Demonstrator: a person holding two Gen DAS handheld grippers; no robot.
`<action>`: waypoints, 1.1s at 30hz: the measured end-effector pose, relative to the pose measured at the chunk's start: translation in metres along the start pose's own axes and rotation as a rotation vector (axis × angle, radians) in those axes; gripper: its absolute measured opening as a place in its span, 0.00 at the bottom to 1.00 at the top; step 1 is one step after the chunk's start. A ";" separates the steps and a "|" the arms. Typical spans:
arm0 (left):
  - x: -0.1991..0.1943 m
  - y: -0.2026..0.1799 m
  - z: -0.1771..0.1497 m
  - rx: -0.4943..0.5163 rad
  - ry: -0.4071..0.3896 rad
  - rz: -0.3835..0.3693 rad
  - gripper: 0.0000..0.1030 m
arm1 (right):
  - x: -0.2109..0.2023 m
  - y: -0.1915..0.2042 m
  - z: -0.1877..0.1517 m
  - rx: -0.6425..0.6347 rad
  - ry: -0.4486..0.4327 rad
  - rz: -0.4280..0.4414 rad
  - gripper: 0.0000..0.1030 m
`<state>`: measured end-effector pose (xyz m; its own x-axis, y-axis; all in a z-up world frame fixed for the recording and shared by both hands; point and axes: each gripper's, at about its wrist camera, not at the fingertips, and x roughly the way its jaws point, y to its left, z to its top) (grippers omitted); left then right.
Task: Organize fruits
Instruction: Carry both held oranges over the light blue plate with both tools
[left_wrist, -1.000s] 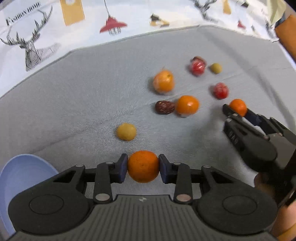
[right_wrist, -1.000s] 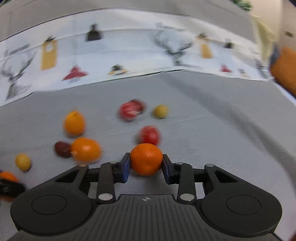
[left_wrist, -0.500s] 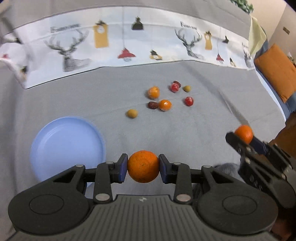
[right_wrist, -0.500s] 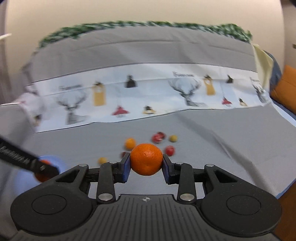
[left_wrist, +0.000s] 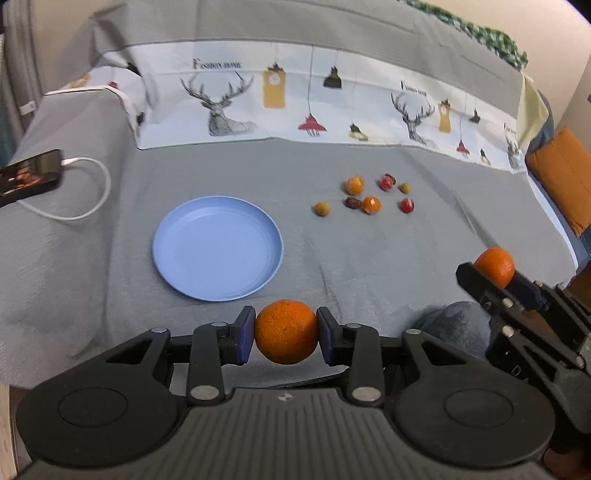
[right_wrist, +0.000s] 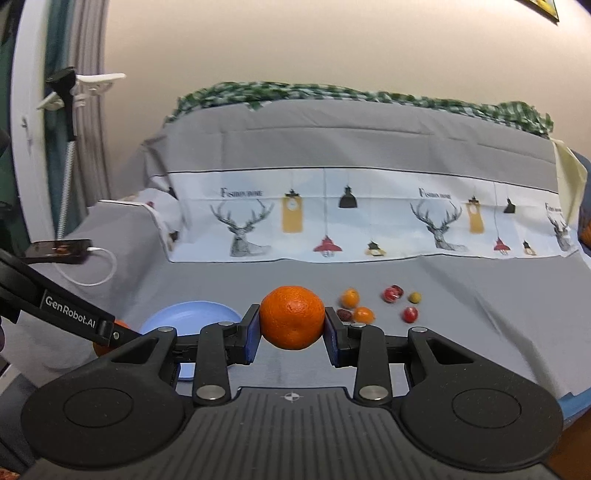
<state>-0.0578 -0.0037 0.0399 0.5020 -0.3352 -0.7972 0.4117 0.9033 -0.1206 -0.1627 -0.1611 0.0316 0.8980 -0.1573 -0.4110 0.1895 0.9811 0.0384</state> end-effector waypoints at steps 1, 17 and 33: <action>-0.006 0.002 -0.003 -0.003 -0.008 0.002 0.38 | -0.004 0.004 -0.003 -0.003 -0.001 0.008 0.35; -0.047 0.019 -0.018 -0.067 -0.087 0.026 0.38 | -0.025 0.032 0.002 -0.077 -0.047 0.080 0.35; -0.027 0.047 -0.008 -0.125 -0.059 0.039 0.38 | 0.006 0.039 -0.001 -0.085 0.043 0.095 0.35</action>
<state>-0.0581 0.0495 0.0515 0.5611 -0.3106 -0.7673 0.2948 0.9411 -0.1654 -0.1507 -0.1241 0.0300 0.8920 -0.0598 -0.4480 0.0680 0.9977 0.0021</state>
